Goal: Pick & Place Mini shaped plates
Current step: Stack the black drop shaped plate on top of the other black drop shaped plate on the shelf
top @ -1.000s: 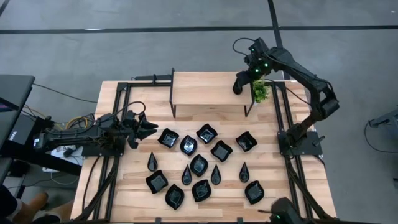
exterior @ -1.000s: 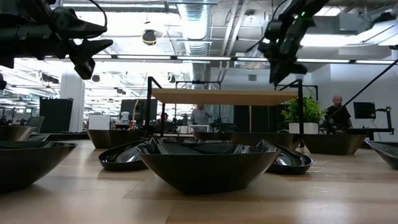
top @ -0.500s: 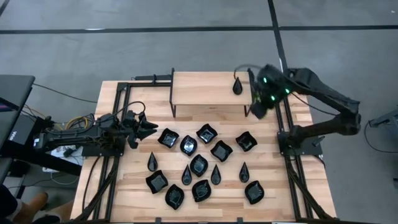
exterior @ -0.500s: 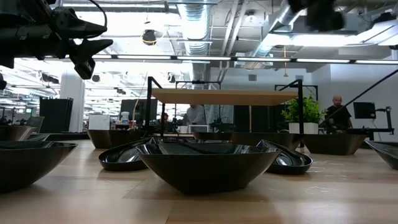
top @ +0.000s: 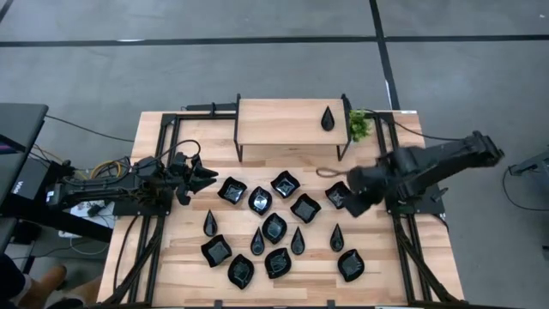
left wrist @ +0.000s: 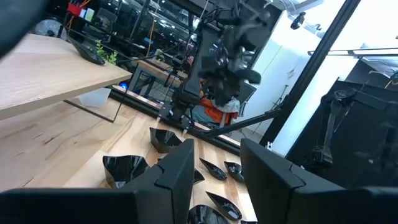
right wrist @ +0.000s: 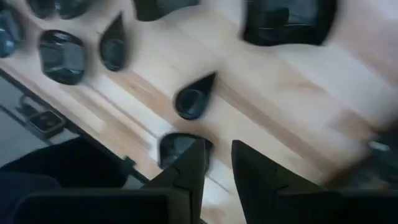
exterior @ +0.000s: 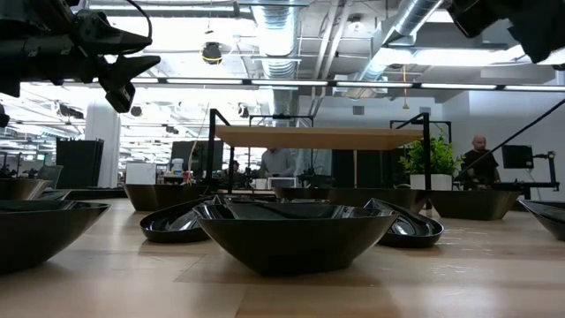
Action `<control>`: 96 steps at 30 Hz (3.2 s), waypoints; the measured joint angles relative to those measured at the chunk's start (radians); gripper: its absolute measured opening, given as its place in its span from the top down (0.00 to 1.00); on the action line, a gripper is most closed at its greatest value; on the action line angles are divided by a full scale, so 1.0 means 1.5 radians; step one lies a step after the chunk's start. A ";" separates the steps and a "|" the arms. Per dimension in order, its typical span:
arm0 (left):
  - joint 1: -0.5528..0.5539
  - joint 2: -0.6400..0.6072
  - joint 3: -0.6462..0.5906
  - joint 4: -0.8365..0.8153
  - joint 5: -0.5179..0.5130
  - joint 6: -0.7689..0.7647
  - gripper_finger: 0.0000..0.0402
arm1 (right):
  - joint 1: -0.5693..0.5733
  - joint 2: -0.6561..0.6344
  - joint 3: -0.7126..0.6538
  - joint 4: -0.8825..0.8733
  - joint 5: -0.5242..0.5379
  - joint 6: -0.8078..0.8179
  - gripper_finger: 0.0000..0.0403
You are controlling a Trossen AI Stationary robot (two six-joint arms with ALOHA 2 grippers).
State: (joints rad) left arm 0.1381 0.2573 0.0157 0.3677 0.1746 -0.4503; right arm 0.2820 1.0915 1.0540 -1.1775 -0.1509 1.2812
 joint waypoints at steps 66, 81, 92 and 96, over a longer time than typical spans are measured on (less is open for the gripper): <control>0.000 0.000 0.000 0.010 0.094 -0.008 0.67 | 0.208 0.121 -0.251 0.369 0.214 0.176 0.72; 0.000 0.000 0.000 0.014 0.094 -0.008 0.67 | 0.218 0.189 -0.251 0.435 0.194 0.147 0.72; 0.000 0.000 0.000 0.016 0.094 -0.008 0.67 | 0.212 0.225 -0.251 0.458 0.189 0.134 0.72; 0.000 0.000 0.000 0.018 0.094 -0.008 0.67 | 0.211 0.225 -0.251 0.456 0.192 0.134 0.74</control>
State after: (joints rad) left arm 0.1379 0.2573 0.0158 0.3946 0.3157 -0.4618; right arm 0.5986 1.4284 0.6773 -0.4928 0.1368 1.4828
